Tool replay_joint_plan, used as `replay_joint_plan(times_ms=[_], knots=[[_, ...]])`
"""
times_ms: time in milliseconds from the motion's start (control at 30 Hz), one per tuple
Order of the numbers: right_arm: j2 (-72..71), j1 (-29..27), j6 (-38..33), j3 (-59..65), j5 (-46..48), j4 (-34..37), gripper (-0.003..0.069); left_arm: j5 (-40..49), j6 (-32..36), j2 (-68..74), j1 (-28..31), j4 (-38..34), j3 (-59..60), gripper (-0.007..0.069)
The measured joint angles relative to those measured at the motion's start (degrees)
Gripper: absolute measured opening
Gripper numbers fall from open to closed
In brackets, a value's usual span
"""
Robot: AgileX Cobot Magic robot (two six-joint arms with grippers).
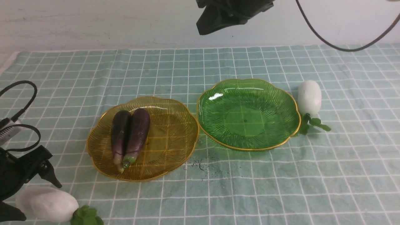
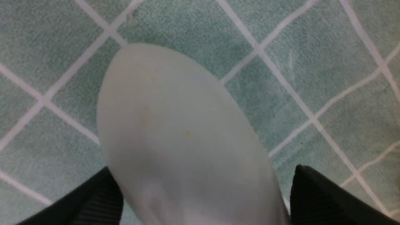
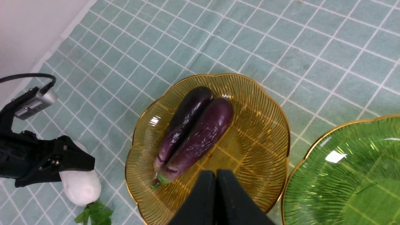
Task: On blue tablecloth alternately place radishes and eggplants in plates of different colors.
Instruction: 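Pick up the white radish and place it on the plate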
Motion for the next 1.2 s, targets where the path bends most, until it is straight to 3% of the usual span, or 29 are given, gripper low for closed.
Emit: replay_joint_plan(times_ms=[200,367,567,733,900,1000,1133,1200], knots=[[-0.11,-0.07,4.06,0.0,0.04,-7.28,-0.0014,-1.3,4.48,1.87,0.0,0.16,-0.62,0.0489],[-1.41,-2.48,6.97,0.25,0.18,-13.82,-0.0014,4.44,9.24,1.18,0.0,2.37,-6.19,0.0489],[-5.66,-11.3,8.56,4.54,0.18,-16.21,-0.0014,15.61,17.92,-3.9,-0.96,-0.65,-21.19,0.0489],[-6.27,-19.96,8.35,10.21,-0.03,-15.2,-0.0013,16.82,26.43,-5.9,-8.22,-9.9,-31.32,0.0489],[-3.95,-26.35,6.99,14.25,0.02,-11.66,0.0014,13.24,28.26,-3.29,-20.61,-16.74,-40.26,0.0489],[0.1,-30.01,6.22,14.58,-0.26,-7.98,0.0083,8.27,28.53,2.89,-29.0,-17.88,-46.45,0.0489],[3.76,-30.73,4.93,14.67,-0.83,-5.26,0.0174,2.99,28.58,11.39,-35.36,-18.01,-51.8,0.0489],[6.43,-30.73,3.98,14.67,-1.89,-4.04,0.0256,0.44,28.58,16.17,-37.93,-18.03,-54.77,0.0489]])
